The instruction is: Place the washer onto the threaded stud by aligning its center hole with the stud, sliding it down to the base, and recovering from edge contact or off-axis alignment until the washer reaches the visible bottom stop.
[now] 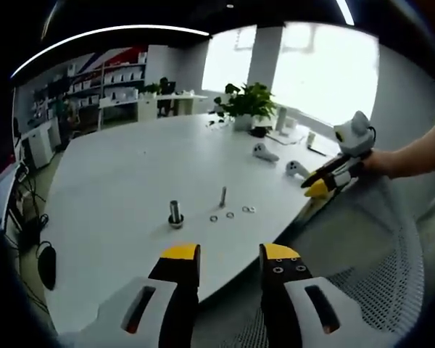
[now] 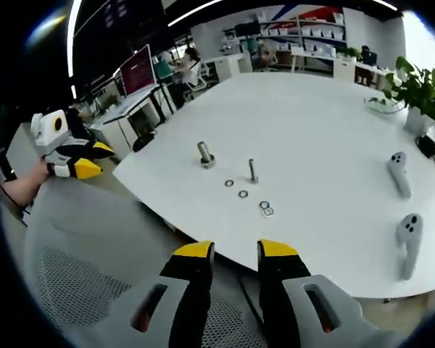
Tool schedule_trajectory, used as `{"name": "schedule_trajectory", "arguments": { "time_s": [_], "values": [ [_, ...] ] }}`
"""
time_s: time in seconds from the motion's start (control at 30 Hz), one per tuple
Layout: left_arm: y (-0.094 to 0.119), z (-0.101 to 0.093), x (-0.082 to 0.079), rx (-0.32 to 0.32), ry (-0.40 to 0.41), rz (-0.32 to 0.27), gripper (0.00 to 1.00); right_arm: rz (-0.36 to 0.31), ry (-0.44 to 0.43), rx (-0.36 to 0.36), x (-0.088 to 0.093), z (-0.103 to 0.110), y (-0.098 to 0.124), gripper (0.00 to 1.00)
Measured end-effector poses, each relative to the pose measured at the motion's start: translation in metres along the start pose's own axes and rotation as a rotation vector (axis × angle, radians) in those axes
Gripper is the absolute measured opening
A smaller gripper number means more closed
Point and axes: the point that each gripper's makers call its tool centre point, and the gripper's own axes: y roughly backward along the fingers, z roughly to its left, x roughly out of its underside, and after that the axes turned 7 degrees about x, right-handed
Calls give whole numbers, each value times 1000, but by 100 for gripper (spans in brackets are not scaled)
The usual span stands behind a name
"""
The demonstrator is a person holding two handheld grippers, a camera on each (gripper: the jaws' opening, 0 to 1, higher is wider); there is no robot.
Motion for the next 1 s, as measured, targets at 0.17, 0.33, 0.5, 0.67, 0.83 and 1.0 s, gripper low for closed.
{"name": "schedule_trajectory", "arguments": {
  "time_s": [0.17,0.33,0.5,0.67,0.83,1.0],
  "values": [
    [0,0,-1,0,-5,-2,31,22,-52,-11,3,-1,-1,26],
    [2,2,0,-7,-4,-2,31,35,-7,16,1,0,0,26],
    [4,6,-6,-13,1,-35,31,74,-11,-7,0,-1,-5,27],
    [4,2,-6,0,-12,-43,31,114,45,-5,-9,-10,-7,26],
    [4,1,-6,6,-12,-37,30,75,15,5,-38,-17,-18,27],
    [4,2,-6,3,-12,-39,30,116,50,39,-39,-25,-30,28]
  ]
}}
